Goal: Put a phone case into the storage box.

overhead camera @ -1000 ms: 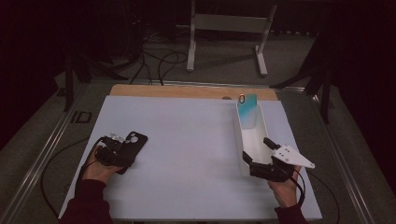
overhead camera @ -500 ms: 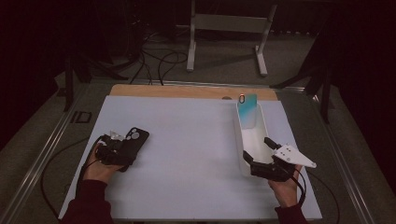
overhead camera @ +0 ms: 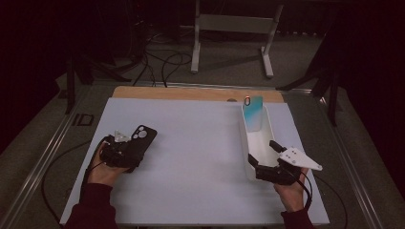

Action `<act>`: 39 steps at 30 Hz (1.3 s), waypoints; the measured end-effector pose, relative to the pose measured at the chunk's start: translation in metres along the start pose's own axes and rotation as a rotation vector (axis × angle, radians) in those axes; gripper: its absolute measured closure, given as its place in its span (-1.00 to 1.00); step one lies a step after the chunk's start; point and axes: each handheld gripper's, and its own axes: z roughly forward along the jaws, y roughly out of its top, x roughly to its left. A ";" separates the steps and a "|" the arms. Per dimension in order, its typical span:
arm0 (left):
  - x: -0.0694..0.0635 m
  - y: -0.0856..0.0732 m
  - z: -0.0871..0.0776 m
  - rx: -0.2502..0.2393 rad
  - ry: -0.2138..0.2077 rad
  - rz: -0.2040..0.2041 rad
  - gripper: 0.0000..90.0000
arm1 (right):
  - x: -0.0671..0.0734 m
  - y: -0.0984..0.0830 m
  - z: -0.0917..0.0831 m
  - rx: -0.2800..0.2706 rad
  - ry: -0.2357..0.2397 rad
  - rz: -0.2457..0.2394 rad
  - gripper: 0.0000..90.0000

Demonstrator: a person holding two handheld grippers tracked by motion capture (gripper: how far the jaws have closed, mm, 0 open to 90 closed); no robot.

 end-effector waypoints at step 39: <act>-0.055 0.043 -0.009 -0.180 -0.084 0.118 -0.64 | -0.001 0.001 0.004 0.018 0.017 0.023 -0.83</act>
